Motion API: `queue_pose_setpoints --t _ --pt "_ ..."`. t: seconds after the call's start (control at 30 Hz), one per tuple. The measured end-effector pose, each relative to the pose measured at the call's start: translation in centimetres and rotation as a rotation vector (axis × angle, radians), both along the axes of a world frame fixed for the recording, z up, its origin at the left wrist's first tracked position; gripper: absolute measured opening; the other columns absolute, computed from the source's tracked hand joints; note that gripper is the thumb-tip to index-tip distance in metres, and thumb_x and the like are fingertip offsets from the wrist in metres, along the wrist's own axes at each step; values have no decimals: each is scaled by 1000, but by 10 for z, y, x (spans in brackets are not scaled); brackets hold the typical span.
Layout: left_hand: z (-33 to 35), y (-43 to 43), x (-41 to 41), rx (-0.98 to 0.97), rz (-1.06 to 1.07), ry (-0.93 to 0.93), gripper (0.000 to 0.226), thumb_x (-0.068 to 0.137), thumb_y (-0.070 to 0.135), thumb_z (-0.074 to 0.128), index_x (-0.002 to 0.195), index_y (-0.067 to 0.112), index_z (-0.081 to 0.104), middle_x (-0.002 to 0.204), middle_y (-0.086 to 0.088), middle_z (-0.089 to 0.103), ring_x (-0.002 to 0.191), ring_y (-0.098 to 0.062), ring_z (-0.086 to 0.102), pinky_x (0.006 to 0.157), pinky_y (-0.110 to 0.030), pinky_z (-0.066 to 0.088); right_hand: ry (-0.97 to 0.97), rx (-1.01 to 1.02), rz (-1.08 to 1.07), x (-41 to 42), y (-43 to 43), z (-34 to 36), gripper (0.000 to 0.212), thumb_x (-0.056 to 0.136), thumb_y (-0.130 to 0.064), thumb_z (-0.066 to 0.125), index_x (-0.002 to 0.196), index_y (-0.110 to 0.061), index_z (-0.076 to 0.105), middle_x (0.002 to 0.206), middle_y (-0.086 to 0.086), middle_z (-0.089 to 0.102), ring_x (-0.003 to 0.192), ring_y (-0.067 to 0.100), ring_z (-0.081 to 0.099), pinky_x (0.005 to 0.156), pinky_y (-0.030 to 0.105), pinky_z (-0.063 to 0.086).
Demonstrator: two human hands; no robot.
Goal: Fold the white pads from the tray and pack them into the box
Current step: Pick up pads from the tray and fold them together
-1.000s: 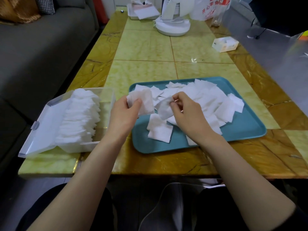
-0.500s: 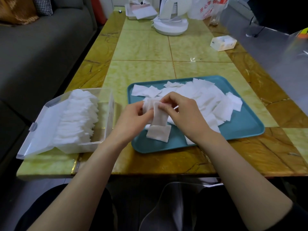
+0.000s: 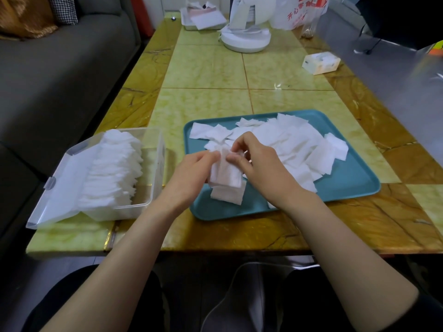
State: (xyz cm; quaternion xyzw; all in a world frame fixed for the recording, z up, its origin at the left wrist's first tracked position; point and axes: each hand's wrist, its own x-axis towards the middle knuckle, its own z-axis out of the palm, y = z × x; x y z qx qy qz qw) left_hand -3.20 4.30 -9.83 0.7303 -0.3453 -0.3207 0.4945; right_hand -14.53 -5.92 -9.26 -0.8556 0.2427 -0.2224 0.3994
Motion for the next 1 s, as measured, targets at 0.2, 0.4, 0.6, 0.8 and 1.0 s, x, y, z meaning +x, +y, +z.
queue_pose_setpoints --t 0.2,0.4,0.6,0.8,1.0 --pt "1 3 -1 -16 -4 -214 34 83 35 67 93 3 68 88 -23 68 80 -34 63 72 -46 50 -137 35 -87 1 1 -1 9 95 -14 51 95 -20 44 83 -8 55 75 11 59 68 22 49" --pt "-2 5 12 -129 216 -281 18 87 17 65 70 21 60 61 8 54 60 -9 47 60 -28 38 264 -113 -2 -3 -2 -11 15 91 -25 57 105 -20 55 100 -5 58 93 16 58 82 28 44" --pt "-4 6 16 -134 235 -338 8 87 19 64 79 18 63 63 9 55 62 -10 48 60 -29 39 543 -198 51 -7 3 -20 51 80 -35 70 123 -19 48 122 3 55 111 21 50 79 29 37" --pt "-4 10 21 -137 257 -328 10 87 19 64 78 22 61 64 12 56 61 -7 50 59 -28 39 287 12 2 0 -1 -10 4 88 -24 59 86 -26 58 80 -12 57 76 7 52 69 24 36" --pt "0 12 21 -118 296 -297 17 88 19 62 75 29 58 67 11 58 57 3 51 51 -12 37 -53 568 -191 4 1 2 11 93 -11 54 84 -18 55 66 -3 52 55 9 55 66 25 51"
